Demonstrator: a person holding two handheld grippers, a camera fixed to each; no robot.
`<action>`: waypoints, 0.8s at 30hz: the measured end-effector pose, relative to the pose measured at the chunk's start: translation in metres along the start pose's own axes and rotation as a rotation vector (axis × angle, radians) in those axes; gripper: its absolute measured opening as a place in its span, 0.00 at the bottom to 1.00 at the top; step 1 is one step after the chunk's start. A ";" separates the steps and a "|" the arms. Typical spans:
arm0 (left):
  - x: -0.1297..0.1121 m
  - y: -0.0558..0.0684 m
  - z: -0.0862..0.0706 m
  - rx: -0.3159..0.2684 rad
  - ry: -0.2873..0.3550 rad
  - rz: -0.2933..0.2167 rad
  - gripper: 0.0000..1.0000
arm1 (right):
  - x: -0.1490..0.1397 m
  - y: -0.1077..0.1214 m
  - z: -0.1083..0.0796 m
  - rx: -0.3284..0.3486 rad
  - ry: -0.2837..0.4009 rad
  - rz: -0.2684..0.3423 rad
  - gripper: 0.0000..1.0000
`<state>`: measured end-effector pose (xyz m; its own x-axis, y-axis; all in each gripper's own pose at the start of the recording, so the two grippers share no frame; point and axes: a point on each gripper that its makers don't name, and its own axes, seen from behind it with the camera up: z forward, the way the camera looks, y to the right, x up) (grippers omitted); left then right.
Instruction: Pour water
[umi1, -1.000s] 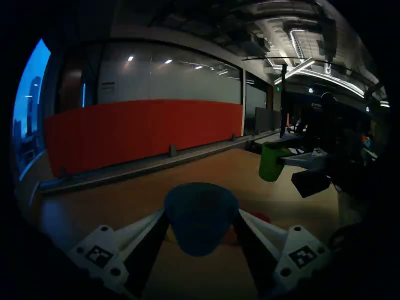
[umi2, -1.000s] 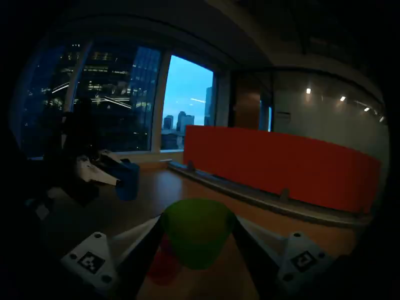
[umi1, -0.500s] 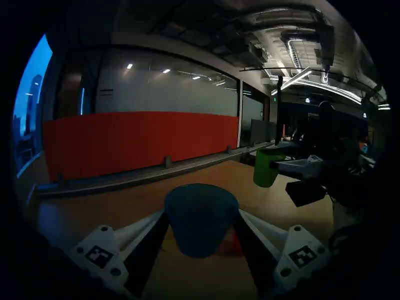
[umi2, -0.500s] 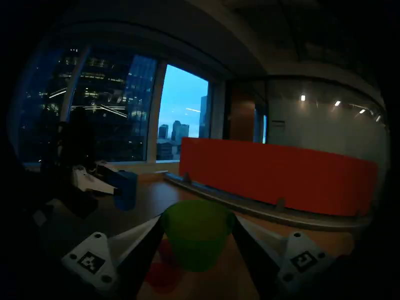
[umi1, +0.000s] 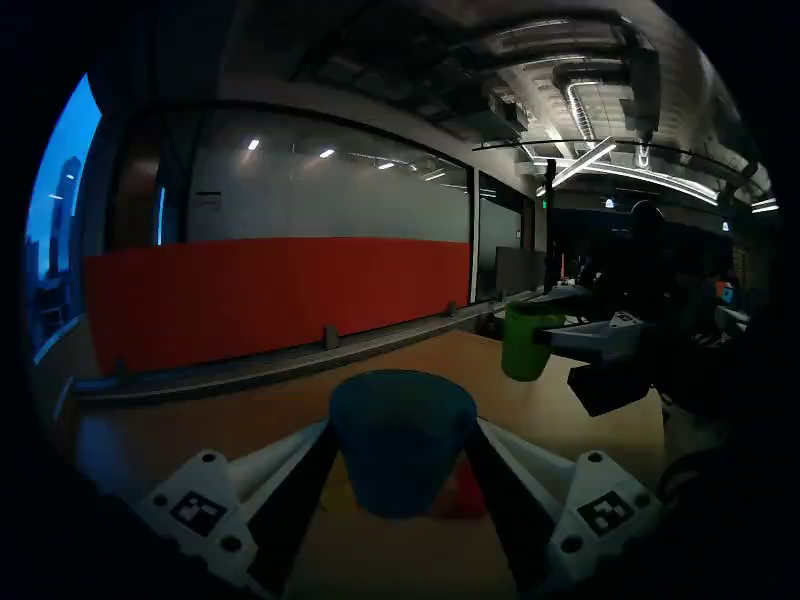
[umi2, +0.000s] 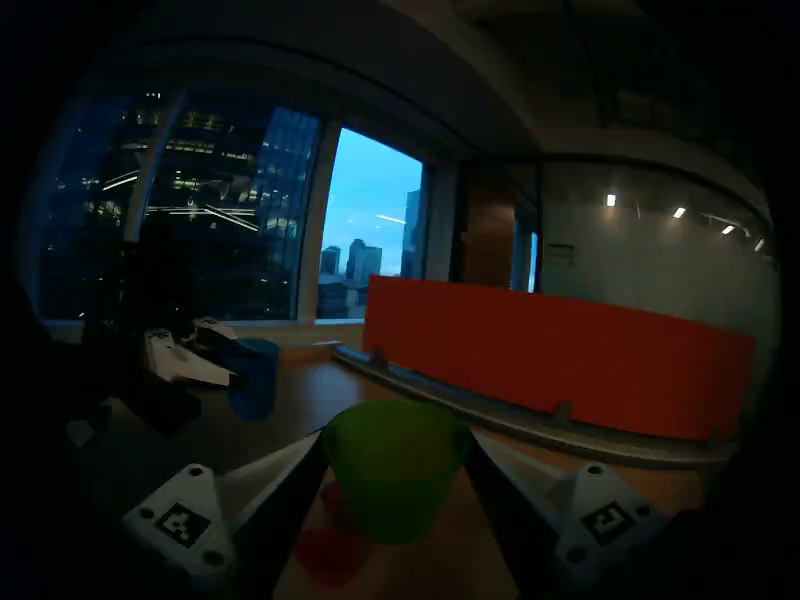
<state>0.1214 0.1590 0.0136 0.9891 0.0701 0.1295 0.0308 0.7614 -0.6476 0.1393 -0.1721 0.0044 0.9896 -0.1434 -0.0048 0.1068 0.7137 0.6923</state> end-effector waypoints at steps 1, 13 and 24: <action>0.001 0.000 -0.001 0.000 0.001 0.002 0.85 | 0.001 -0.001 0.000 0.002 -0.001 -0.002 0.93; 0.019 0.001 -0.007 0.018 0.016 0.077 0.85 | 0.002 -0.020 -0.001 0.049 -0.011 -0.011 0.93; 0.050 0.000 -0.013 0.056 0.050 0.207 0.85 | 0.000 -0.049 0.008 0.117 -0.002 0.026 0.93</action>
<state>0.1727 0.1543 0.0107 0.9795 0.1973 -0.0402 -0.1801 0.7691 -0.6132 0.1332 -0.2127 -0.0239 0.9918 -0.1272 0.0159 0.0687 0.6321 0.7719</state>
